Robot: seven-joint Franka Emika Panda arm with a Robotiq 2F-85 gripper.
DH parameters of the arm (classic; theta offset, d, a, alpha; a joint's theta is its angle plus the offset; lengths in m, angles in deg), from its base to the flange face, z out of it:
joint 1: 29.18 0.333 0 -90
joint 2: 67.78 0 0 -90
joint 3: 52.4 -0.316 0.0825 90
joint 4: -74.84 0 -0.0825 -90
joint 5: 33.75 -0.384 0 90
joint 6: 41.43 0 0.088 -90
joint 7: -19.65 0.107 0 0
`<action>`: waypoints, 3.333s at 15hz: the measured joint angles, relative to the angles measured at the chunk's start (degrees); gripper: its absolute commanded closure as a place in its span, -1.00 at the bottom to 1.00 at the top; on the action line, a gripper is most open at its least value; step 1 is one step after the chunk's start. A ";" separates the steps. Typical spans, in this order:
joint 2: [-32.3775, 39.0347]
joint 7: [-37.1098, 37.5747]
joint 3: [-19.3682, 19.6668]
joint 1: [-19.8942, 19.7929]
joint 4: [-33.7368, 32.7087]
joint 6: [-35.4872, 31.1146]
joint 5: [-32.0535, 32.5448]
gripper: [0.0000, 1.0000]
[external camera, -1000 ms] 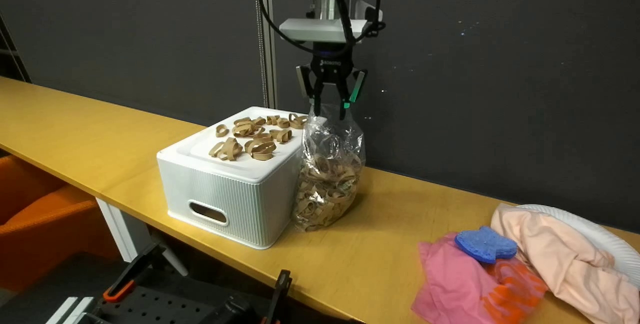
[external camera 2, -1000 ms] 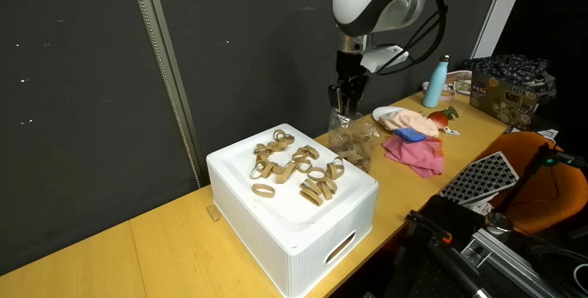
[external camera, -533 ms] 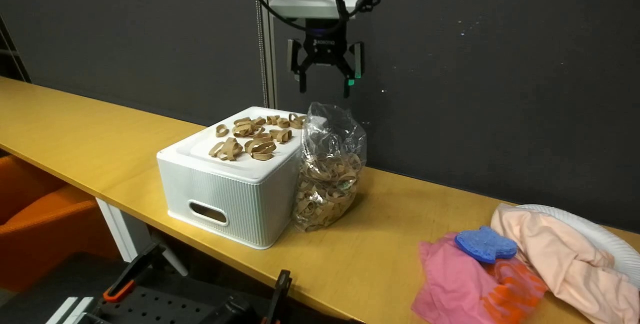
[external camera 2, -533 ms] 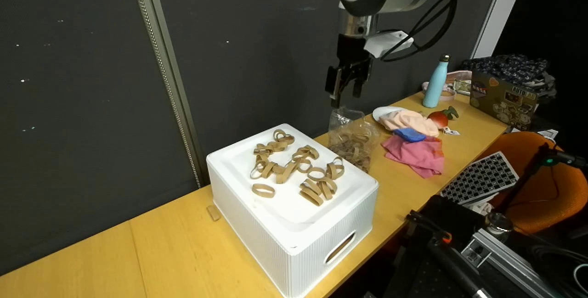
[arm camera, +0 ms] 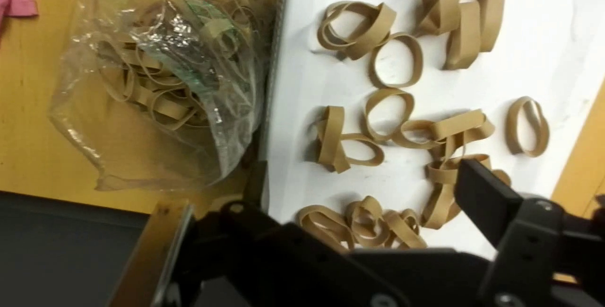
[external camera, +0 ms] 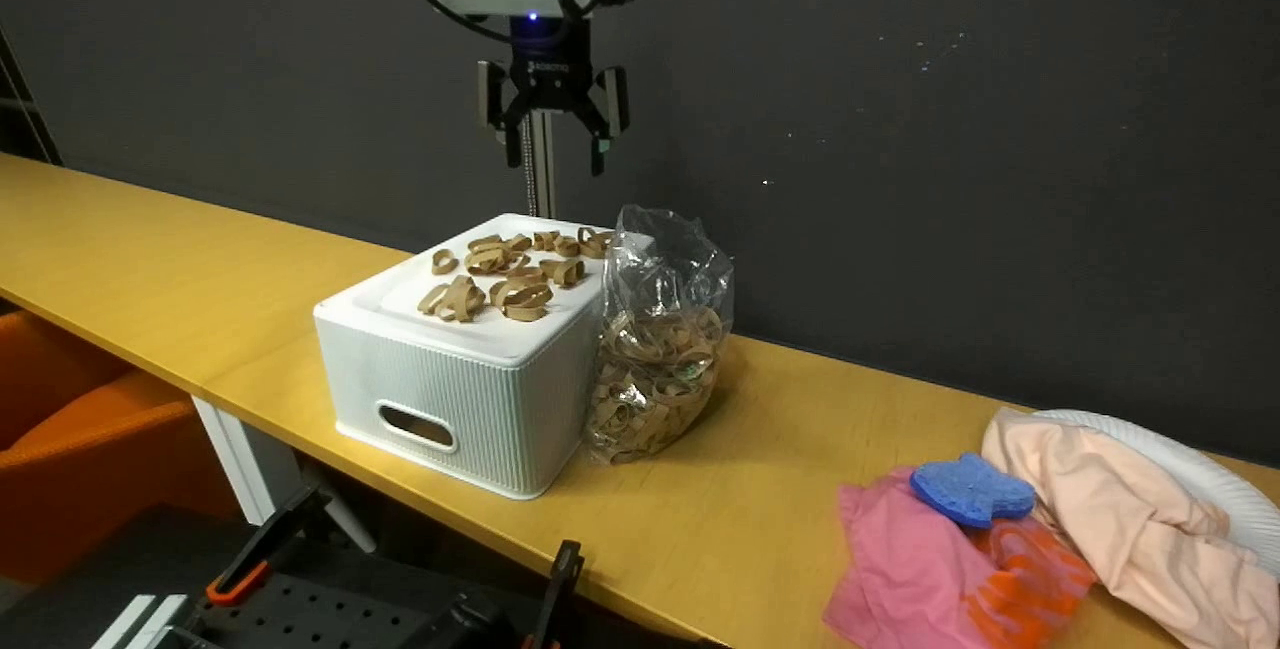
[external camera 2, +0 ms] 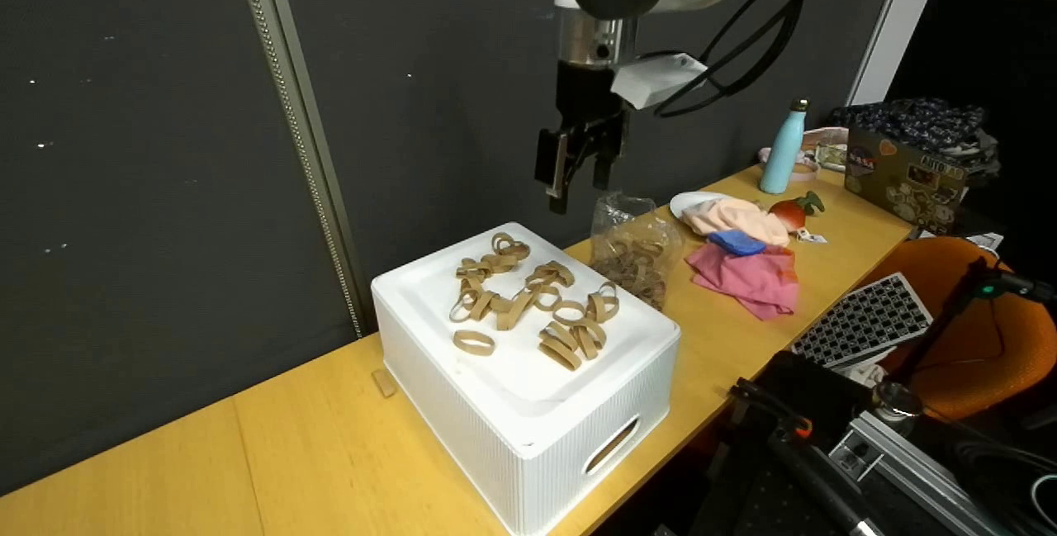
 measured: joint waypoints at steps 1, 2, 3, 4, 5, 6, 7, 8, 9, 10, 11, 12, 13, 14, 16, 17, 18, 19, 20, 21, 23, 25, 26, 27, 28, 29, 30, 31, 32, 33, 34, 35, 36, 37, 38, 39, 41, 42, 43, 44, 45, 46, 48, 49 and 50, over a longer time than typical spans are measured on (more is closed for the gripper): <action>0.56 0.04 -0.39 0.41 0.02 -0.19 -0.01 -1.00; 1.30 0.04 -0.66 0.68 0.02 -0.62 -0.01 -1.00; 2.23 0.03 -0.76 0.90 -0.02 -1.15 -0.01 -1.00; 3.33 0.03 -0.77 1.04 -0.11 -1.52 -0.01 -1.00; 4.44 0.03 -0.77 1.05 -0.18 -2.02 0.01 -1.00; 5.59 0.03 -0.74 1.02 -0.29 -2.34 0.01 -1.00; 6.77 -0.01 -0.70 0.97 -0.48 -2.63 0.02 -1.00; 8.00 -0.15 -0.68 0.92 -0.76 -3.20 0.02 -1.00; 9.26 -0.33 -0.68 0.89 -1.08 -3.85 0.02 -1.00; 10.42 -0.49 -0.68 0.89 -1.42 -4.59 0.02 -1.00; 11.52 -0.71 -0.69 0.90 -1.81 -5.24 0.02 -1.00; 12.52 -1.00 -0.70 0.90 -2.18 -5.96 0.02 -1.00; 13.39 -1.41 -0.73 0.90 -2.56 -6.89 0.02 -1.00; 14.15 -1.86 -0.78 0.91 -2.99 -7.58 0.02 -1.00; 15.49 -2.43 -0.93 0.92 -4.10 -7.92 0.02 -1.00; 16.08 -2.54 -1.00 0.93 -4.73 -7.92 0.02 -1.00; 16.62 -2.61 -1.06 0.93 -5.28 -7.92 0.02 -1.00; 17.03 -2.62 -1.12 0.93 -5.70 -7.92 0.00 -1.00; 17.37 -2.62 -1.19 0.93 -6.09 -7.90 -0.03 -1.00; 17.61 -2.62 -1.26 0.93 -6.34 -7.90 -0.06 -1.00; 17.71 -2.62 -1.44 0.92 -6.43 -7.88 -0.31 -1.00; 17.70 -2.75 -1.69 0.86 -6.43 -7.87 -0.73 -1.00; 17.66 -2.78 -1.85 0.85 -6.43 -7.85 -0.90 -1.00; 17.59 -2.78 -2.05 0.86 -6.43 -7.79 -0.97 -1.00; 17.47 -2.78 -2.26 0.86 -6.43 -7.71 -1.08 -1.00; 17.34 -2.78 -2.45 0.86 -6.43 -7.52 -1.29 -1.00; 17.24 -2.78 -2.59 0.86 -6.44 -7.28 -1.67 -1.00; 17.18 -2.78 -2.71 0.86 -6.49 -6.85 -2.07 -1.00; 17.15 -2.78 -2.81 0.85 -6.55 -6.43 -2.57 -1.00; 17.13 -2.79 -2.91 0.85 -6.63 -6.07 -3.10 -1.00; 17.13 -2.79 -3.00 0.85 -6.78 -5.45 -3.49 -1.00; 17.12 -2.80 -3.08 0.85 -6.93 -4.91 -3.91 -1.00; 17.11 -2.80 -3.17 0.85 -7.05 -4.45 -4.20 -1.00; 17.09 -2.80 -3.29 0.86 -7.13 -4.18 -4.47 -1.00; 17.10 -2.83 -3.41 0.86 -7.14 -4.00 -4.87 -1.00; 17.10 -2.94 -3.53 0.86 -7.14 -3.72 -5.29 -0.97; 17.10 -3.08 -3.71 0.86 -7.14 -2.99 -5.70 -0.47; 17.11 -3.21 -3.74 0.86 -7.14 -2.75 -5.89 -0.37; 17.12 -3.38 -3.75 0.86 -7.14 -2.53 -6.07 -0.18; 17.14 -3.51 -3.75 0.85 -7.14 -2.33 -6.17 -0.03; 17.16 -3.59 -3.75 0.85 -7.14 -2.20 -6.22 0.10; 17.18 -3.68 -3.75 0.85 -7.14 -2.13 -6.23 0.28; 17.21 -3.79 -3.75 0.84 -7.14 -2.06 -6.24 0.54; 17.22 -3.84 -3.75 0.82 -7.14 -2.05 -6.24 0.71; 17.22 -3.88 -3.74 0.76 -7.15 -2.05 -6.24 0.84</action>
